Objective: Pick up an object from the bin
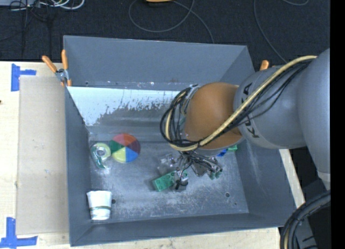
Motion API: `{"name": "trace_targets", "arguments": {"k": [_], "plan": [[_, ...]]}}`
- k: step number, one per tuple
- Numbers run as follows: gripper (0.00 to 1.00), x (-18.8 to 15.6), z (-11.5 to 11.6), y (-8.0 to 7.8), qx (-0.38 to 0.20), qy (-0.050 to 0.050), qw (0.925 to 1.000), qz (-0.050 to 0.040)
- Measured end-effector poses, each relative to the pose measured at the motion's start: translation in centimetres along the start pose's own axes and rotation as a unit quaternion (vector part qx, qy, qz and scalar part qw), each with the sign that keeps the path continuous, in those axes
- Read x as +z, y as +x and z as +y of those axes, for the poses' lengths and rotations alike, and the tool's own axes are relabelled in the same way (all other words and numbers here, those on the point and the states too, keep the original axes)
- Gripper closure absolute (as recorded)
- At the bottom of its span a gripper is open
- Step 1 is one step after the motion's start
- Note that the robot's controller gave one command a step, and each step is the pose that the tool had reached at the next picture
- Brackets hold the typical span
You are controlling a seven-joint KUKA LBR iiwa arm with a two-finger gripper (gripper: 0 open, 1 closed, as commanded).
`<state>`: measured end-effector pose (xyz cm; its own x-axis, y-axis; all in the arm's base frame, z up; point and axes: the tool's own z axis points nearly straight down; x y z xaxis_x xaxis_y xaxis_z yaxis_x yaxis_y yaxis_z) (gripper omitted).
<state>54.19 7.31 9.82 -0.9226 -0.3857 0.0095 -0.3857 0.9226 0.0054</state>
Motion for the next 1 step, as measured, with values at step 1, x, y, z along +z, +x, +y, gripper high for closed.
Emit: {"name": "trace_targets", "arguments": {"k": [1], "plan": [[1.0,-1.21,-0.04,-0.24,0.0,0.001,1.0,-0.0037]]}}
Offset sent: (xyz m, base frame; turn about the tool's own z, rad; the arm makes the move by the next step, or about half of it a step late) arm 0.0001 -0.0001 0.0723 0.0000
